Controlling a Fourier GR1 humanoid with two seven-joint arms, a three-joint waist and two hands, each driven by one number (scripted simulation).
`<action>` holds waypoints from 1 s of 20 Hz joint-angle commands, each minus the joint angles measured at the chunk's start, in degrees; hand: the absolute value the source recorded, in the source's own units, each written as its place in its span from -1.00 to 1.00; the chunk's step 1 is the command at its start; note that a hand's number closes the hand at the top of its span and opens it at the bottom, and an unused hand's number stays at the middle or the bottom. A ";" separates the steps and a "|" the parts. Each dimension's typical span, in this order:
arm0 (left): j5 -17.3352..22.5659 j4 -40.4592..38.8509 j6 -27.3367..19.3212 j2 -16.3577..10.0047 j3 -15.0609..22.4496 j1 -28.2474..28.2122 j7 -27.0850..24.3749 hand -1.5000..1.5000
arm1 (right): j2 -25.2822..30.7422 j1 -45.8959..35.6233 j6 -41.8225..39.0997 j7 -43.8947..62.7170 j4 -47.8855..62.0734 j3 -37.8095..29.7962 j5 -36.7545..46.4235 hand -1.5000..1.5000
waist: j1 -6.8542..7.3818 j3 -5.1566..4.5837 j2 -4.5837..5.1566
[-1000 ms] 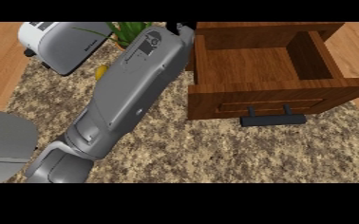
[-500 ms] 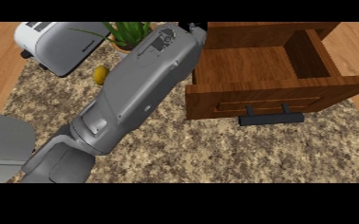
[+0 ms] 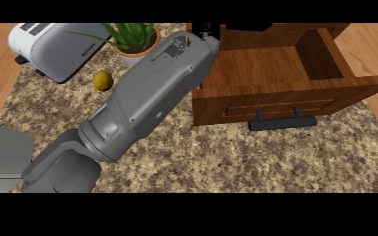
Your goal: Pick up the can, place it into the drawer and close the drawer
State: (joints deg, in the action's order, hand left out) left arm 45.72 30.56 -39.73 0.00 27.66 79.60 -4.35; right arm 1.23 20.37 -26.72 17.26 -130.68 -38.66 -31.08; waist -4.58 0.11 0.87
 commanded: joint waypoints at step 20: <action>11.72 -3.37 -7.64 0.00 8.30 1.24 -6.19 -1.00 | 3.25 -5.01 2.63 3.19 -2.02 0.39 0.91 -1.00 | -1.71 0.00 0.47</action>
State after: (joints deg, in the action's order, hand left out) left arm 55.37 25.94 -45.38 -0.01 35.11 80.18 -9.59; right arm 2.96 16.90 -25.19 19.36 -131.46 -38.15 -30.46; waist -5.60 0.12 1.27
